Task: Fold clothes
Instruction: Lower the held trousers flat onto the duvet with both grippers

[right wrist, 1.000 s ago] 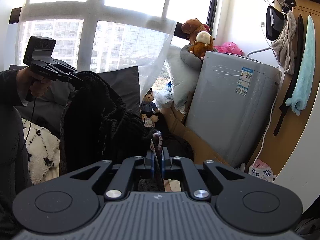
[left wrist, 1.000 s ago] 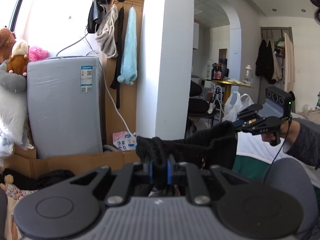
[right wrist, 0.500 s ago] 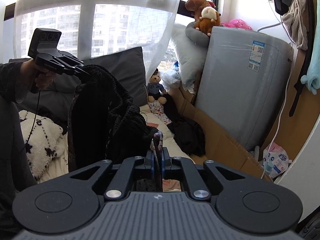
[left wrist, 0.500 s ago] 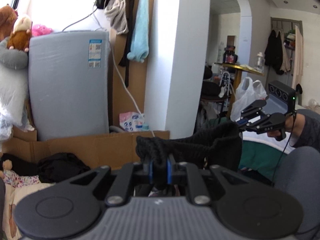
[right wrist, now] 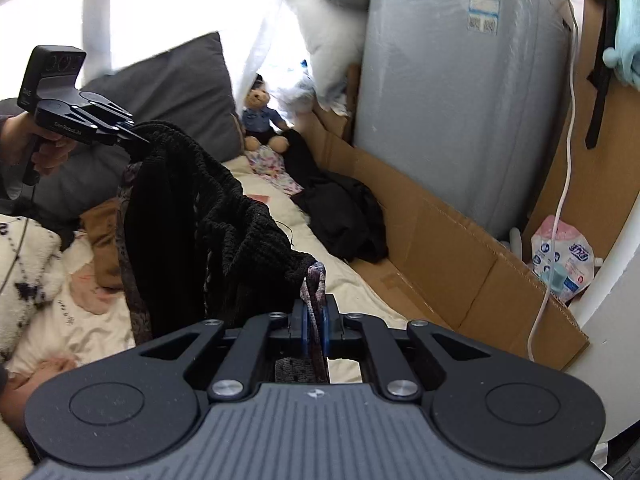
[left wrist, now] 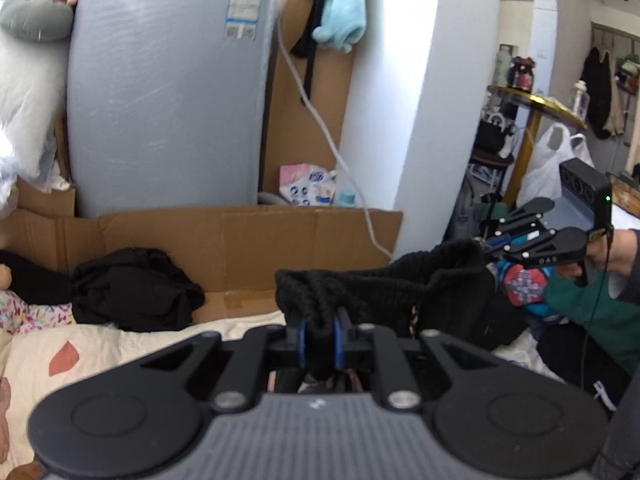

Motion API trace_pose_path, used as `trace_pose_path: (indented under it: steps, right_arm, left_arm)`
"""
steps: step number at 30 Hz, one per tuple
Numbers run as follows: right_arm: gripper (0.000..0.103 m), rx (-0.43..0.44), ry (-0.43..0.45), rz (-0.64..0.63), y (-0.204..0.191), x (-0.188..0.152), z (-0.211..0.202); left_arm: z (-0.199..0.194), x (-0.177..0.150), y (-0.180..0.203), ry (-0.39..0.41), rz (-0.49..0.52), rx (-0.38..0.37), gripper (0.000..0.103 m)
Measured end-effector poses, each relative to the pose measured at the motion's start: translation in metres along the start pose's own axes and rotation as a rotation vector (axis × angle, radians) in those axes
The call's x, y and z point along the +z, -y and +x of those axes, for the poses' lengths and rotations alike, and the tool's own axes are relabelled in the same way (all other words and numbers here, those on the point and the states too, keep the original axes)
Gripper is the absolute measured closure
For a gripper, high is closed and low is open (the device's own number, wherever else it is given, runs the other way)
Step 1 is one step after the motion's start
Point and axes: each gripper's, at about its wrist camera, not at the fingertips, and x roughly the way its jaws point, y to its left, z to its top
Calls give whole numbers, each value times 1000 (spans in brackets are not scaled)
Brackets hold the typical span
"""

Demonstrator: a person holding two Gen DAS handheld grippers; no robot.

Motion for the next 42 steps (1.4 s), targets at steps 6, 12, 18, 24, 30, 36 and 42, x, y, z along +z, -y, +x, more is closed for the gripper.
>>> trace_pose_path:
  steps: [6, 12, 18, 24, 30, 36, 42]
  right_arm:
    - [96, -49, -44, 20, 25, -6, 62]
    - [96, -86, -152, -2, 44, -1, 119]
    - [96, -102, -223, 74, 60, -17, 168]
    - [96, -145, -206, 173, 80, -43, 199]
    - [96, -164, -200, 211, 97, -63, 220]
    - [96, -177, -180, 263, 110, -64, 244]
    - [96, -178, -199, 288, 117, -72, 271]
  left_arm:
    - [47, -5, -32, -57, -1, 45, 89]
    - [106, -6, -65, -178, 31, 91, 89]
    - [156, -26, -86, -258, 19, 125, 89]
    - [183, -41, -103, -270, -21, 174, 89]
    - [200, -48, -117, -274, -40, 224, 89]
    - [220, -59, -144, -259, -144, 251, 89]
    - [236, -79, -158, -275, -174, 258, 89]
